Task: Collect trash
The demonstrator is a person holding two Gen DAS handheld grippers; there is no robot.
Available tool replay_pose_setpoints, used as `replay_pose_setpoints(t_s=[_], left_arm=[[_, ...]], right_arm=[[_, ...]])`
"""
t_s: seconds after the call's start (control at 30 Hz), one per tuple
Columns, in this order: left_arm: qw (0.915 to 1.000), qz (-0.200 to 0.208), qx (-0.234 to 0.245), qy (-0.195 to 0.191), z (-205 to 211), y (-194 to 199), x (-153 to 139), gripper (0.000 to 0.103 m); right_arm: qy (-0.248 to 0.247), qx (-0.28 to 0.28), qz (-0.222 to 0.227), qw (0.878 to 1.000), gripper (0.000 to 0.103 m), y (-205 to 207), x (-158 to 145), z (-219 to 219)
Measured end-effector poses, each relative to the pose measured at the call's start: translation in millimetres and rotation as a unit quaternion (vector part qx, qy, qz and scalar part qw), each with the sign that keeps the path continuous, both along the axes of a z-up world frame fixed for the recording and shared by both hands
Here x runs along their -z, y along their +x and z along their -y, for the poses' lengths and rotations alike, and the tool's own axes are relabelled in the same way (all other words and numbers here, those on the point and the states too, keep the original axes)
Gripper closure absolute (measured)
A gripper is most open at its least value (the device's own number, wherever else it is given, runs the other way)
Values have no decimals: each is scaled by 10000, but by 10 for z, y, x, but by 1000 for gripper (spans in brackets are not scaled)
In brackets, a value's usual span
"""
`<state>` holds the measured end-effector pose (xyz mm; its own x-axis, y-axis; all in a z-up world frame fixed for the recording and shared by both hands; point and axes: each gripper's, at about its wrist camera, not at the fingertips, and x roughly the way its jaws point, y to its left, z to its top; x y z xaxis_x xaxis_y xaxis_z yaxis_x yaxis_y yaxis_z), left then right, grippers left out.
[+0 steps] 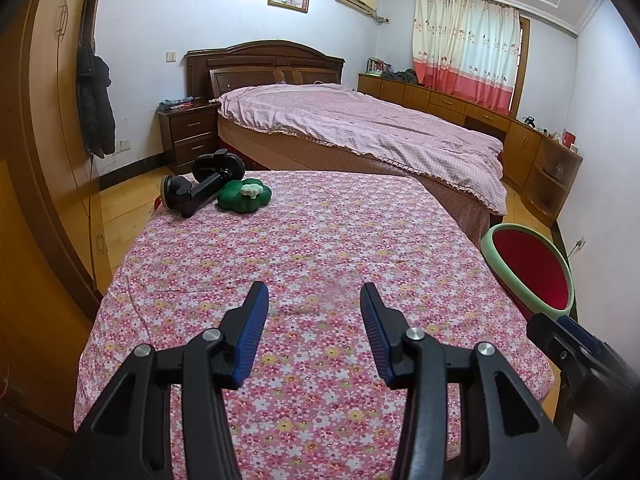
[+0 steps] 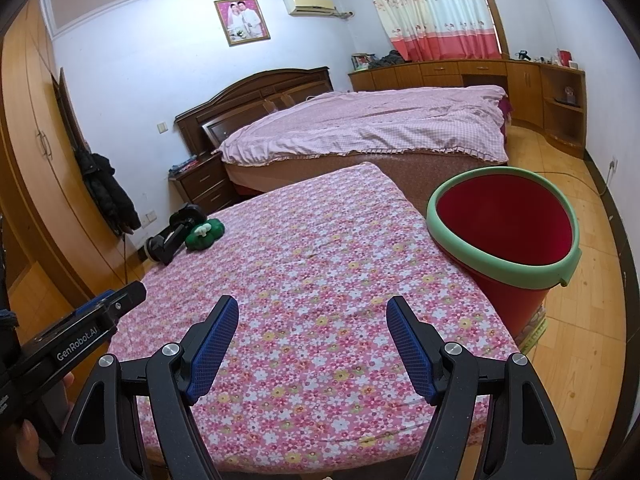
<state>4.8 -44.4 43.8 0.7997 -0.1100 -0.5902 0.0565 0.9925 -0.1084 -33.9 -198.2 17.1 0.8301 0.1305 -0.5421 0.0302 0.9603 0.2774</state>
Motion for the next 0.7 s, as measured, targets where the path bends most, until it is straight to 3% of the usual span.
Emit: replay_pose_setpoints(t_s=[0.7], left_arm=[[10000,-17,-49,13,-22,-7,13,55]], right_arm=[[13,43,34,10000,26,-18,-36,18]])
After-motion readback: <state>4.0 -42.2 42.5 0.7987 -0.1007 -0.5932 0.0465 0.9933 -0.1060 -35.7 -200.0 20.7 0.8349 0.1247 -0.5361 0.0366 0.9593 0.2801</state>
